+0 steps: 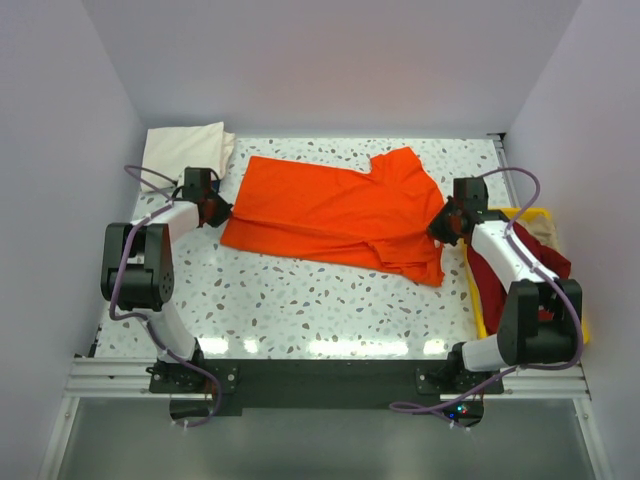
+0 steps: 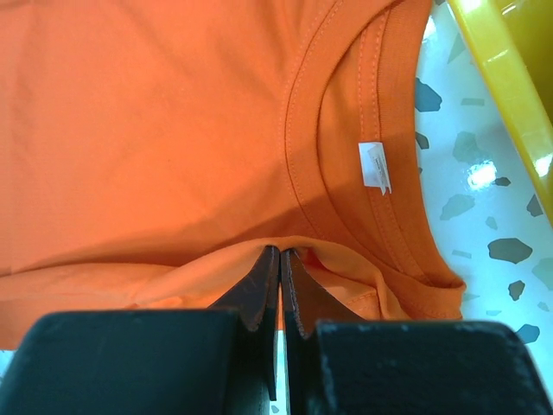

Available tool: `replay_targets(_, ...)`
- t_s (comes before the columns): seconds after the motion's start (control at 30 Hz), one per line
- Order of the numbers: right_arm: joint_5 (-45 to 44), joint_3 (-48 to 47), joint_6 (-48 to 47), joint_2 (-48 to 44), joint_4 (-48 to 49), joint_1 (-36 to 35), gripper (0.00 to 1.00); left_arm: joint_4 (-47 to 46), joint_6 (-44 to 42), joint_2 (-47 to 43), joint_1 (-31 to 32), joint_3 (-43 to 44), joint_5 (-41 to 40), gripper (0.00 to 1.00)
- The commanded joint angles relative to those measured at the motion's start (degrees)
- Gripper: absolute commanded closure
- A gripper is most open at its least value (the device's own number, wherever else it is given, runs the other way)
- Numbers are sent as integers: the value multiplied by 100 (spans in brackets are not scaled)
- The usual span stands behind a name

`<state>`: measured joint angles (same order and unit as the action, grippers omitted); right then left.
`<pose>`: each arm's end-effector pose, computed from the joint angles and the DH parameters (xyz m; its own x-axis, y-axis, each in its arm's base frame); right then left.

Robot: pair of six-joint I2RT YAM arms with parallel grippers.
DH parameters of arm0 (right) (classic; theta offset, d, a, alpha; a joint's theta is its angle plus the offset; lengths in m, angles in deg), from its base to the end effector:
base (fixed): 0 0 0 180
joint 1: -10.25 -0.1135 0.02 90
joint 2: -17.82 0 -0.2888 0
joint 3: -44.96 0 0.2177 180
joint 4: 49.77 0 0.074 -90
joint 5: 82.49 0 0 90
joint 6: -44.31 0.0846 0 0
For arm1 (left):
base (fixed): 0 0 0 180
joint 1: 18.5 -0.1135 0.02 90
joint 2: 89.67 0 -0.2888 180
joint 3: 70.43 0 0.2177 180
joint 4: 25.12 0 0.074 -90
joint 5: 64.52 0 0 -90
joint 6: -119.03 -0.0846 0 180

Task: Fold and stack the t-shirts
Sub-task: Fold the tshirt

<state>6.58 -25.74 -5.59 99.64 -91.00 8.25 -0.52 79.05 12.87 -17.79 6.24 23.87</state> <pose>0.2893 0.0087 0.2318 -0.6214 0.6227 -0.4755 0.4906 0.7824 0.3836 0.3795 -0.0023 0.1781 -0.4913 -0.7599 -0.4256 -0.5945 0.6497 -0.4738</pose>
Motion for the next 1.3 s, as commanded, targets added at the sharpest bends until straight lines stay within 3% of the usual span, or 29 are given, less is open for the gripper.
replay_targets(0.0,-136,-173,16,-26,71,68,100,-227,25,-147,-71,112,-24,100)
replay_targets(0.4,-65,-190,60,369,282,86,100,-429,8,161,-71,297,274,100)
replay_targets(0.47,-48,-208,33,519,326,86,100,-473,-27,187,-71,288,319,92)
replay_targets(0.53,49,-287,-28,668,361,86,92,-587,-71,83,-193,244,371,74)
replay_targets(0.6,84,-409,-116,738,309,86,77,-693,-115,-136,-220,148,389,61)
replay_targets(0.63,84,-445,-203,747,291,86,69,-693,-124,-225,-255,130,380,47)
replay_targets(0.67,84,-471,-256,721,274,86,52,-641,-133,-330,-264,52,363,43)
replay_targets(0.7,84,-507,-283,695,239,77,45,-623,-150,-584,-317,-10,276,40)
replay_targets(0.77,84,-481,-327,546,221,68,33,-527,-142,-866,-361,-255,188,39)
replay_targets(0.8,84,-437,-336,476,221,42,32,-439,-116,-1146,-370,-344,4,39)
replay_targets(1.0,-109,36,-310,-78,212,-520,32,-570,69,-2193,-247,-1811,-331,47)
replay_targets(1.13,-57,512,-116,-447,431,-758,32,-1033,192,-2370,-115,-2593,-340,49)
replay_targets(1.27,-100,758,-46,-650,449,-916,32,-1439,368,-2116,78,-2849,-235,50)
